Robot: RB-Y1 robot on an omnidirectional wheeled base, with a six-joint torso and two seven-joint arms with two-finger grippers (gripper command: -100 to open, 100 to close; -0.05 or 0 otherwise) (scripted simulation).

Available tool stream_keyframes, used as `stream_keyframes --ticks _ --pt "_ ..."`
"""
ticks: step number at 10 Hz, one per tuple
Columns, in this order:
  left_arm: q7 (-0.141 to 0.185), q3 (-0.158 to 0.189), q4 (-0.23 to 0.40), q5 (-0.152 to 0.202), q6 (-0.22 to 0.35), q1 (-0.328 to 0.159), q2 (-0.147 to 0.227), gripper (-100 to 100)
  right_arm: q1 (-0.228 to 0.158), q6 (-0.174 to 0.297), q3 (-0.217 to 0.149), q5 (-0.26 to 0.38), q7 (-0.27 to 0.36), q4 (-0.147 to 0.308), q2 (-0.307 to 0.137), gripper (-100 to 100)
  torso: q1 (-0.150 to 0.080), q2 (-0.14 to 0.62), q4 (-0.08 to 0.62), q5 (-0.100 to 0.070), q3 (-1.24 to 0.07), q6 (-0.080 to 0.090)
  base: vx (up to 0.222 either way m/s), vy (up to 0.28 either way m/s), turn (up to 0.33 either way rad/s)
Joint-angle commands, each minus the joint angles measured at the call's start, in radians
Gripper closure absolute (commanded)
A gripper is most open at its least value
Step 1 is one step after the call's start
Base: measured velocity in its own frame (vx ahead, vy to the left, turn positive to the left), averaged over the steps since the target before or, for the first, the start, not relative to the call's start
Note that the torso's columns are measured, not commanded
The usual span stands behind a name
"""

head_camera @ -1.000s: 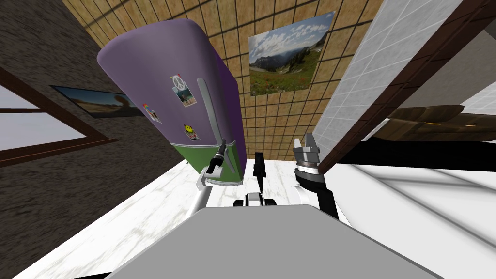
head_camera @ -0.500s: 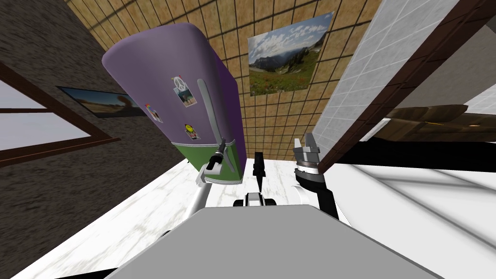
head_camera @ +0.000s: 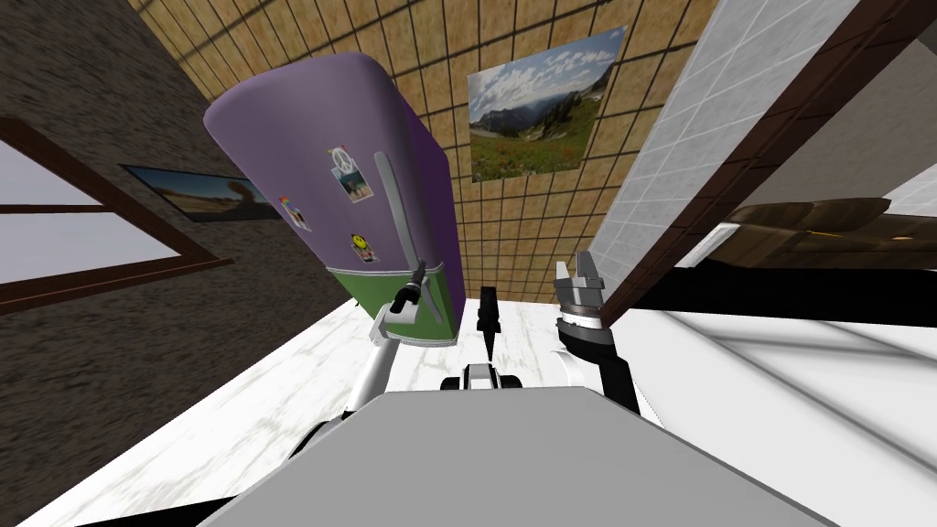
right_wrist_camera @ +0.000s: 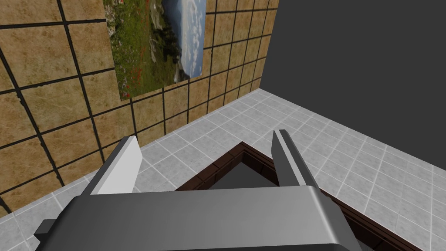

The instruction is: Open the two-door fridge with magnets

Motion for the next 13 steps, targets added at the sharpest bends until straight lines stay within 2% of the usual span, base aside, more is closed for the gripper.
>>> stream_keyframes --ticks 1,7,9,10,12,13 --pt "-0.004 0.005 0.001 -0.005 0.06 -0.024 0.006 -100 0.0 0.0 0.0 0.0 0.0 0.0 0.0 0 0.0 0.0 0.0 0.0 0.0 0.0 -0.025 -0.018 0.007" --pt "-0.013 0.017 -0.005 -0.013 0.195 -0.079 0.029 -100 0.0 0.0 0.0 0.0 0.0 0.0 0.0 0 0.0 0.0 0.0 0.0 0.0 0.0 -0.027 -0.026 0.012" --pt "-0.012 0.016 -0.005 -0.012 0.185 -0.075 0.028 -100 0.0 0.0 0.0 0.0 0.0 0.0 0.0 0 0.001 -0.001 0.0 0.0 0.0 0.0 -0.004 -0.005 0.001" --pt "-0.012 0.016 -0.005 -0.012 0.185 -0.075 0.027 100 0.0 0.0 0.0 0.0 0.0 0.0 0.0 0 0.001 -0.001 0.0 0.0 0.0 0.0 0.0 0.0 0.0" --pt "-0.016 -0.026 -0.022 0.017 0.187 -0.072 0.04 100 0.0 0.0 0.0 0.0 0.0 0.0 0.0 0 0.005 0.007 0.003 0.001 0.004 0.0 -0.168 0.215 -0.117" --pt "-0.016 -0.026 -0.022 0.017 0.187 -0.072 0.04 100 0.0 0.0 0.0 0.0 0.0 0.0 -0.001 0 0.012 0.012 0.005 0.003 0.008 -0.001 -0.215 0.25 -0.116"
